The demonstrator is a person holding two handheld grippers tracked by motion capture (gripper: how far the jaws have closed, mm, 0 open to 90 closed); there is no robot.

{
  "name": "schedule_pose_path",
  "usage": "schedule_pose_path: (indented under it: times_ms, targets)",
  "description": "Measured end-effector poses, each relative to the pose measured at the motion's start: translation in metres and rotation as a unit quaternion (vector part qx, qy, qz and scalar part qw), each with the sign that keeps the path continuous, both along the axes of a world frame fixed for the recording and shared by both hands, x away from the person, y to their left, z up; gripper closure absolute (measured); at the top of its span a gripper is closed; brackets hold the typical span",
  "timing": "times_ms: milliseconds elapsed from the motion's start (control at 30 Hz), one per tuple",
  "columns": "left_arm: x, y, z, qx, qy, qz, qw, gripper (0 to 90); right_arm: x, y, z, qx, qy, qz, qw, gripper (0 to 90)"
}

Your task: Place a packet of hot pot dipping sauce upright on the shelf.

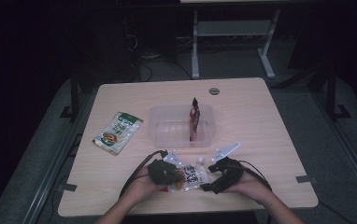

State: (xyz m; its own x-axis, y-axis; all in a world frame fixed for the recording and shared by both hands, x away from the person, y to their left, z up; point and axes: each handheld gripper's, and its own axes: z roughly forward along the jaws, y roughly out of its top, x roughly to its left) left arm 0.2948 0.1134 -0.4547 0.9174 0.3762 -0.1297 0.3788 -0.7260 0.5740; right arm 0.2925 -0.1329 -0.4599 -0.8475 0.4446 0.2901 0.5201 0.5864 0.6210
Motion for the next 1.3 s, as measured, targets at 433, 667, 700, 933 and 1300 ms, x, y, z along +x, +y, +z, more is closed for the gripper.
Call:
schedule_pose_path:
  times_ms: [433, 667, 700, 933, 1300]
  targets:
    - [0.001, 0.002, -0.001, -0.004, 0.003, -0.002, 1.0, 90.0, 0.005, 0.008, -0.006, 0.022, 0.033, 0.006, 0.9992, 27.8]
    - [0.0, 0.003, -0.002, -0.011, 0.004, 0.003, 0.9999, 90.0, 0.012, 0.016, -0.009, 0.05, 0.063, 0.02, 0.9966, 35.1]
    - [0.0, 0.003, -0.002, -0.013, 0.005, 0.004, 0.9999, 90.0, 0.014, 0.016, -0.009, 0.052, 0.069, 0.023, 0.996, 37.1]
    - [0.0, 0.003, -0.002, -0.015, 0.002, 0.004, 0.9999, 90.0, 0.021, 0.024, -0.011, 0.059, 0.08, 0.033, 0.9945, 49.3]
    - [0.0, 0.006, -0.003, -0.026, 0.004, 0.008, 0.9996, 89.9, 0.023, 0.025, -0.008, 0.05, 0.048, 0.048, 0.9964, 78.3]
